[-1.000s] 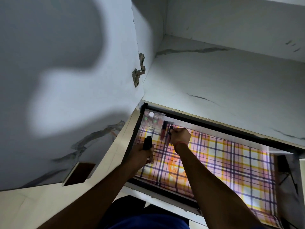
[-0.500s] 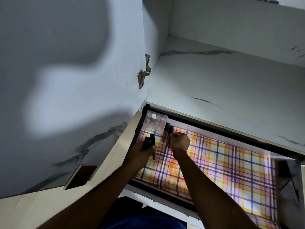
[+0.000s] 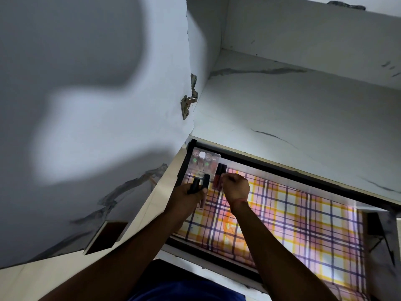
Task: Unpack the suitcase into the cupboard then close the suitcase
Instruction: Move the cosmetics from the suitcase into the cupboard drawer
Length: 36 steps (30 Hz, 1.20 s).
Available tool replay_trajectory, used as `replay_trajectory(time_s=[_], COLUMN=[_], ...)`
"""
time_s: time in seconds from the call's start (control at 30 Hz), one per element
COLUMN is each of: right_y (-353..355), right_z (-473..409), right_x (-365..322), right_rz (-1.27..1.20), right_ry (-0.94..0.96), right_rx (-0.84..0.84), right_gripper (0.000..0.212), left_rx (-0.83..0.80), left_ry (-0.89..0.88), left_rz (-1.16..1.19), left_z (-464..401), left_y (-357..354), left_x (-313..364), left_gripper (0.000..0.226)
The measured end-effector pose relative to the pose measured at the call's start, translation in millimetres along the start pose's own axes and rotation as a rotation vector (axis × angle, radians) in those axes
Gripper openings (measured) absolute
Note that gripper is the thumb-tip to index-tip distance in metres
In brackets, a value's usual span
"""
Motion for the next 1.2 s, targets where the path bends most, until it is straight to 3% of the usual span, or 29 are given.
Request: replay_trajectory(time_s=[0.1, 0.2, 0.27, 0.4, 0.57, 0.63, 0.93, 1.03, 1.2], right_y=[3, 9, 12, 18, 23, 24, 10, 8, 2], right_z=[25, 41, 43, 29, -15, -21, -32, -32, -37], right_x=[-2, -5, -4, 3, 23, 20, 11, 12, 8], right_rz=[-0.331, -0.399, -0.458, -0.379, 0.032, 0.11, 0.322, 0.311, 0.309], right_ry=[-0.11, -0.122, -0.106, -0.106, -0.064, -0.067, -0.033, -0.038, -0.042], right_rx=[-0.352, -0.451, -0.425, -0.346, -0.027, 0.046, 0.148, 0.152, 0.169], right_gripper=[0.027, 0.021, 0.007, 0.009, 0.015, 0.015, 0.025, 0.024, 0.025], left_rx=[0.015, 0.018, 0.014, -0.007, 0.02, 0.018, 0.024, 0.046, 0.016], left_ry=[0.002, 0.005, -0.033, -0.07, 0.129, 0.127, 0.009, 0.017, 0.027], left_rz=[-0.016, -0.051, -0.098, -0.175, 0.019, 0.044, 0.005, 0.013, 0.058], left_z=[-4, -8, -11, -13, -18, -16, -9, -7, -6], left_y=[-8, -16, -21, -29, -28, -24, -8, -6, -5], left_x=[1, 1, 1, 0, -7, -9, -12, -12, -12], left_gripper=[0.013, 0.016, 0.01, 0.004, 0.021, 0.021, 0.02, 0.003, 0.006])
Point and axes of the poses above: each hand's wrist, its own z-axis away from the middle knuckle, its own y-axis out of the back of the hand, x = y × z, the point moved 3 cm from there along -z, towards the middle knuckle, and after that the axes turned 6 degrees about -y, right-handed, at the moved point
